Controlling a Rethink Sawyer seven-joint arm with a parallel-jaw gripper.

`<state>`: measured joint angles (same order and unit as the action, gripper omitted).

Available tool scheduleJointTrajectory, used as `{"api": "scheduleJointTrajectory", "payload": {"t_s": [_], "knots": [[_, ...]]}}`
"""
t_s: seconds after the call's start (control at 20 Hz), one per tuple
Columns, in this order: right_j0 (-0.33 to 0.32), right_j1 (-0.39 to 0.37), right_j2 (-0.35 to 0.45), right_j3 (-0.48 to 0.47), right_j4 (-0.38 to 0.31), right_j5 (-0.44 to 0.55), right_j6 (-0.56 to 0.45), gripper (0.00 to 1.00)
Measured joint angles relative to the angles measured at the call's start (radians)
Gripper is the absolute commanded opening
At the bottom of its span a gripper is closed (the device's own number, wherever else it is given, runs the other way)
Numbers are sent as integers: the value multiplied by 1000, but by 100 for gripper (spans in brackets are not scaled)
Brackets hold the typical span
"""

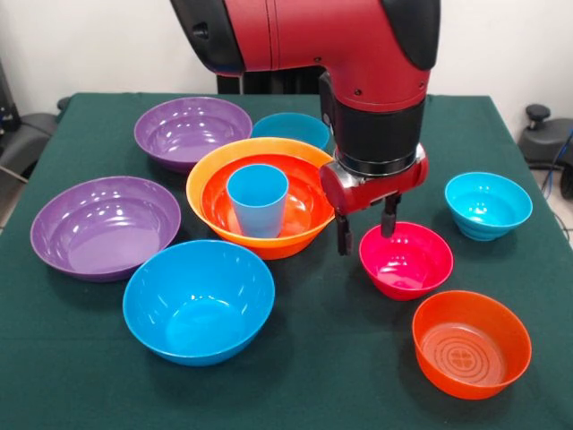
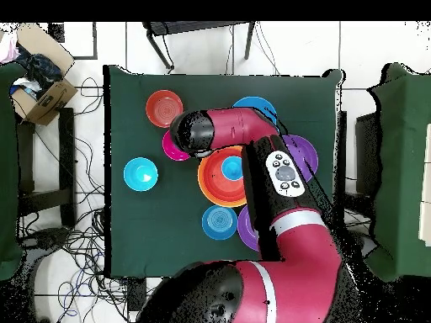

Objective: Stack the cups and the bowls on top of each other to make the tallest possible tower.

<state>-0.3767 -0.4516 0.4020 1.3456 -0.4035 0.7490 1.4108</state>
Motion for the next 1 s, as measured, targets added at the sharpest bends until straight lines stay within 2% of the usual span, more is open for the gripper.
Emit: {"api": "scheduleJointTrajectory", "payload": {"t_s": [0.3,1.0], "knots": [[4,12,-13,0,2,-12,1,100],[21,95,-50,0,2,-69,7,100]]}}
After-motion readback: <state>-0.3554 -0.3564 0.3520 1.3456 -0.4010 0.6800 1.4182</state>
